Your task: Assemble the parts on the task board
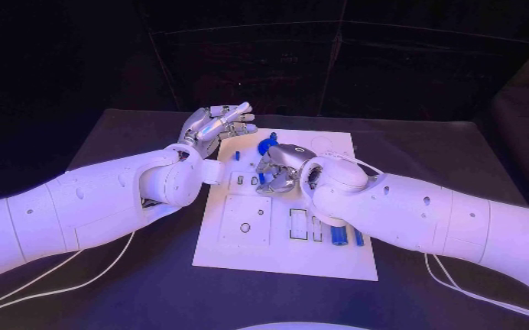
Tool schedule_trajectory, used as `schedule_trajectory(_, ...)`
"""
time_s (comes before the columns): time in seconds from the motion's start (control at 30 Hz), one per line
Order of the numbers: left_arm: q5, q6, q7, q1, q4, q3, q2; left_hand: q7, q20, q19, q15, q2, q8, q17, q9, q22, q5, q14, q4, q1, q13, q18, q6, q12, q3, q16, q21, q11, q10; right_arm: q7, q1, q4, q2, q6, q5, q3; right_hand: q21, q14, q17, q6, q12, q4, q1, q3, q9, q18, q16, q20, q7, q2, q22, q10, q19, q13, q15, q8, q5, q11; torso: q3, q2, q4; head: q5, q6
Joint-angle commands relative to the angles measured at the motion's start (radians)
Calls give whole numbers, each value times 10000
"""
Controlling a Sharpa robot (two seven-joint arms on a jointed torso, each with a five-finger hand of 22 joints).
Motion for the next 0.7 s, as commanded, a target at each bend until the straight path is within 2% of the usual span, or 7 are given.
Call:
schedule_trajectory(0.03,-73,156,35,17,2,6,-1,-7,27,28,15,12,30,0,-4,-14,25,-59,-70,80,-5,70,14,16,15,-57,-44,-25,48,226,9,25,-16,-653,-39,4,-46,570,284,-59,-36,35,33,-156,16,-95,-56,88,-6,-58,-6,-59,-15,-10,52,12,53,-14,4,-1,2,-1,5)
schedule_trajectory(0.17,-73,170,24,17,-9,6,1,-6,27,28,16,13,29,1,-4,-15,25,-59,-72,80,-6,70,13,13,16,-60,-46,-24,44,715,1,224,-184,-1204,-26,4,-43,572,293,-87,29,48,155,-345,22,-96,-55,96,-1,-2,5,-22,-4,48,58,29,101,-10,9,-9,2,-9,22)
schedule_trajectory(0.37,-587,302,-129,17,-69,6,-59,-246,-126,437,-184,95,129,158,17,40,30,496,-157,116,21,100,306,44,99,133,114,-222,380,2814,19,923,-985,-1502,878,18,-148,579,360,-121,119,26,392,-617,28,-55,-32,109,11,68,-218,7,-123,132,69,58,259,3,8,-46,-23,48,84)
schedule_trajectory(0.5,-1616,661,-541,40,-59,9,-187,-471,-533,1385,-589,178,205,632,28,224,32,1700,-137,53,62,88,851,50,136,666,593,-514,1116,3975,175,1435,-1720,-1299,1994,52,-201,583,416,-163,75,7,505,-761,23,-41,-9,121,19,94,-299,-78,-183,70,81,54,313,12,13,-72,-23,55,140)
schedule_trajectory(0.6,-2323,145,-1143,119,-7,10,-281,-688,-972,2421,-1017,113,271,1260,58,486,31,3132,-169,63,179,94,1251,209,146,1510,1194,-834,1907,4394,380,1696,-2285,-909,3031,112,-250,552,328,-88,11,-25,643,-827,38,-27,-67,126,9,203,-376,-159,-239,-16,80,108,352,4,48,-143,-26,72,90)
schedule_trajectory(0.67,-2673,-61,-1748,185,61,10,-355,-980,-1425,3485,-1369,53,302,2081,83,828,56,4004,-168,42,308,76,1553,305,234,2700,1914,-1153,2522,4513,521,1826,-2645,-712,3594,133,-260,548,323,-43,-3,-35,706,-841,45,-25,-75,123,-1,287,-384,-175,-246,-38,74,139,372,-5,67,-187,-21,62,85)
schedule_trajectory(0.7,-2962,-45,-2189,229,101,10,-403,-1072,-1561,3812,-1497,-33,286,3366,90,974,47,4076,-143,-26,402,64,1659,359,242,4167,2196,-1248,2827,4548,604,1884,-2840,-626,3854,141,-260,549,327,-25,-6,-35,718,-850,48,-25,-74,122,-4,309,-382,-178,-246,-44,71,151,378,-8,78,-212,-23,67,71)
